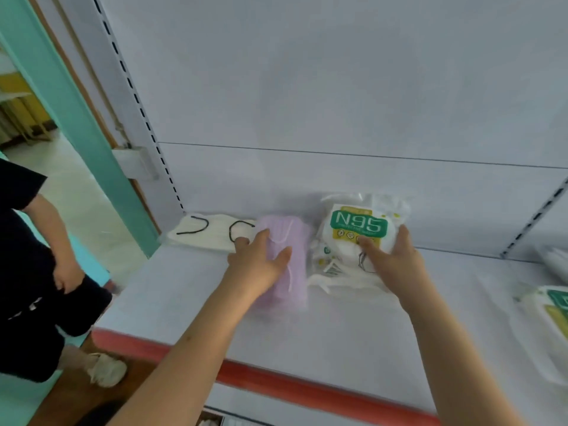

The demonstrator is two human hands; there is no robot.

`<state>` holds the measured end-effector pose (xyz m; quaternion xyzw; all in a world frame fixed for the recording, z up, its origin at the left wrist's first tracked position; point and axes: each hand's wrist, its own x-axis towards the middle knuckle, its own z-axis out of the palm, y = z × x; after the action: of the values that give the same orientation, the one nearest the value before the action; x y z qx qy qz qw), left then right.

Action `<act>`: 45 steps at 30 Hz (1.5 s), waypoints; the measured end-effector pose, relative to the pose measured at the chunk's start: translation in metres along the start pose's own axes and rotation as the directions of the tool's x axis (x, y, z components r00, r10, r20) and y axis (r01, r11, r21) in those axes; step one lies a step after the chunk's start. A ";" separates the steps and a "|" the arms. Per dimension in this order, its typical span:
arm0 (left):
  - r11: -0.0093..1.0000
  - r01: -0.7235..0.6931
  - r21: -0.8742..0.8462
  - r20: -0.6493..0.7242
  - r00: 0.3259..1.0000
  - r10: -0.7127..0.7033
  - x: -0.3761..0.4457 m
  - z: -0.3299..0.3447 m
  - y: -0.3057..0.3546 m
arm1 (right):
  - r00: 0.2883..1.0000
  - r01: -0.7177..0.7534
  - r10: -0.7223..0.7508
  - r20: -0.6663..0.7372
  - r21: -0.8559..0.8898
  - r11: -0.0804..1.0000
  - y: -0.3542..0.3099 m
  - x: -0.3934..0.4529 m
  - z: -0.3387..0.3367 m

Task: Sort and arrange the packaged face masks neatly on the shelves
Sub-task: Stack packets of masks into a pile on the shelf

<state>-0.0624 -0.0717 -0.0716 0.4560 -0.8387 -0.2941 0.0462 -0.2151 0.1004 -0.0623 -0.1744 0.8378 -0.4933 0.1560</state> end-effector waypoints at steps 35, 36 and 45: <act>0.616 0.367 -0.697 0.580 0.794 0.182 -0.091 0.197 0.262 | 0.857 0.009 -0.270 -0.439 -0.511 0.860 0.125 -0.054 -0.216; 0.605 0.338 -0.721 0.538 0.824 0.181 -0.085 0.199 0.262 | 0.855 -0.181 -0.164 -0.492 -0.580 0.795 0.136 -0.066 -0.224; 0.626 -0.342 -0.701 -0.103 0.917 0.385 -0.072 0.162 0.235 | 0.932 -0.329 0.204 -0.298 -0.472 0.818 0.161 -0.041 -0.179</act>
<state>-0.2502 0.1551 -0.0650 0.2161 -0.7367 -0.5893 0.2516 -0.2782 0.3297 -0.1172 -0.0304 0.9672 -0.2418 0.0717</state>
